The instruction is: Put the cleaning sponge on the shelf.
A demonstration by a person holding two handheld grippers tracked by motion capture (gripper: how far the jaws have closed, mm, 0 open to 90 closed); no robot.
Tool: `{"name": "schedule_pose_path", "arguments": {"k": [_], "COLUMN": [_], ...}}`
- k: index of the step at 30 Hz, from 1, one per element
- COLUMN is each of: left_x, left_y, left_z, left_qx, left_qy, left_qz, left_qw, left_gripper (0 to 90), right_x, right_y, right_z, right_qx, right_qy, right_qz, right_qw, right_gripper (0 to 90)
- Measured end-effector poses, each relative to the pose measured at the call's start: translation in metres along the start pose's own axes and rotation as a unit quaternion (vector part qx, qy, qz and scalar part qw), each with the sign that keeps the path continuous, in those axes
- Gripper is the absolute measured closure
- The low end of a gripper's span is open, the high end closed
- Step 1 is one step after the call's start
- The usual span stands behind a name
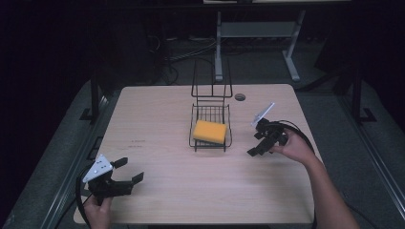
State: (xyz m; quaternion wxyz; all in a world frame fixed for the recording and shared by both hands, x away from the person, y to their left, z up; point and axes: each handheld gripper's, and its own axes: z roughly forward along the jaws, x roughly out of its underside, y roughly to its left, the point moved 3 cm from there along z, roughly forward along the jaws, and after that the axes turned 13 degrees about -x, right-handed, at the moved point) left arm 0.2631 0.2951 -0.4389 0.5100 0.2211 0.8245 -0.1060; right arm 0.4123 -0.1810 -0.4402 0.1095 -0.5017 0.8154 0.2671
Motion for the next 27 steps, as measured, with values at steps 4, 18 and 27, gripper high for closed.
{"name": "schedule_pose_path", "arguments": {"k": [4, 18, 27], "left_x": [0.000, 0.000, 0.000], "left_y": [-0.001, -0.002, -0.004], "left_z": [0.000, 0.001, 0.002], "left_qx": [0.000, 0.001, 0.002], "left_qy": [0.000, 0.002, 0.003], "left_qz": [0.000, 0.002, 0.003], "left_qw": [1.0000, 1.0000, 1.0000], "left_gripper": [13.4, 13.4, 13.4], "right_x": [0.007, 0.035, 0.047], "right_y": [0.003, 0.011, 0.027], "right_z": [0.001, 0.007, 0.004], "right_qx": [0.000, 0.002, 0.016], "right_qy": [0.001, 0.003, -0.006], "right_qz": [0.001, 0.009, -0.003], "right_qw": [1.0000, 1.0000, 0.9999], "right_gripper": [14.1, 14.2, 14.2]}}
